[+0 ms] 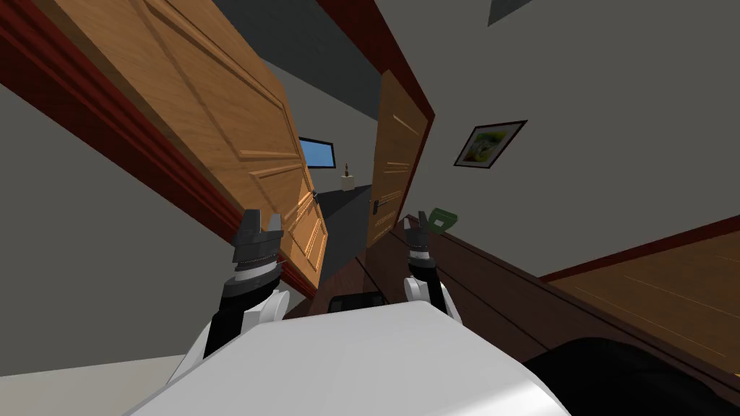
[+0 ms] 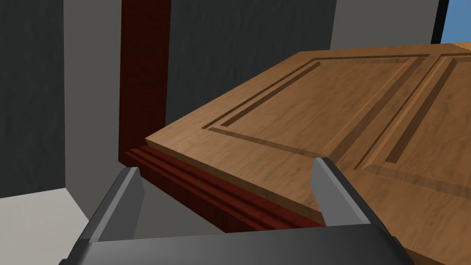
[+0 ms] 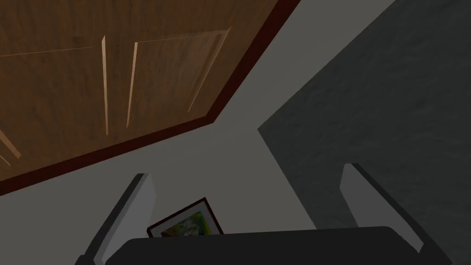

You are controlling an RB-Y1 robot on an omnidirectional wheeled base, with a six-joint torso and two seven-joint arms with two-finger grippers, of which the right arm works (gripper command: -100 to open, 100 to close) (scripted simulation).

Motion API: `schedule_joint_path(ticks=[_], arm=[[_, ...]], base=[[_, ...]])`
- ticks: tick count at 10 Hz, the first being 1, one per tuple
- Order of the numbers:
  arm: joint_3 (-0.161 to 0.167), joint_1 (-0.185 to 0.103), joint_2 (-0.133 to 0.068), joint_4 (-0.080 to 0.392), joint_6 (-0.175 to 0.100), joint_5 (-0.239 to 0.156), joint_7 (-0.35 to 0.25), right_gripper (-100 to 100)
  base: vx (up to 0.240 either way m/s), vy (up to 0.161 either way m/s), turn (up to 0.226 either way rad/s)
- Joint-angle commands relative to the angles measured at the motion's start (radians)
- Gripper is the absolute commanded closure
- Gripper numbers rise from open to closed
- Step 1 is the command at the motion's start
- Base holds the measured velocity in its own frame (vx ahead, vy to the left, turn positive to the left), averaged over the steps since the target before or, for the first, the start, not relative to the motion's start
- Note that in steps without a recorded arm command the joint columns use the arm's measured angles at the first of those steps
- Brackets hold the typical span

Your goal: Push the door open

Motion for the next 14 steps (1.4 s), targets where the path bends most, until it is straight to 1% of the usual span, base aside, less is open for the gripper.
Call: schedule_joint_path(ticks=[1, 3, 5, 6, 7, 10, 11, 13, 14], arm=[[0.009, -0.016, -0.012, 0.032, 0.008, 0.001, -0.002, -100], [0.019, -0.035, -0.024, 0.070, 0.018, 0.001, -0.003, -100], [0.033, -0.060, -0.037, 0.120, 0.031, 0.002, -0.006, -100], [0.036, -0.067, -0.041, 0.134, 0.034, 0.002, -0.006, -100], [0.045, -0.082, -0.047, 0.165, 0.042, 0.003, -0.008, -100], [0.058, -0.107, -0.056, 0.213, 0.055, 0.004, -0.010, -100], [0.068, -0.124, -0.061, 0.248, 0.064, 0.004, -0.012, -100], [0.078, -0.142, -0.066, 0.284, 0.073, 0.005, -0.014, -100], [0.088, -0.160, -0.070, 0.321, 0.082, 0.005, -0.015, -100]], base=[[0.055, -0.080, 0.090], [0.115, -0.135, 0.111], [0.115, -0.169, 0.109], [0.104, -0.151, 0.069], [0.081, -0.155, 0.089], [0.083, -0.120, 0.088], [0.082, -0.117, 0.144], [0.088, -0.148, 0.087], [0.101, -0.156, 0.165]])
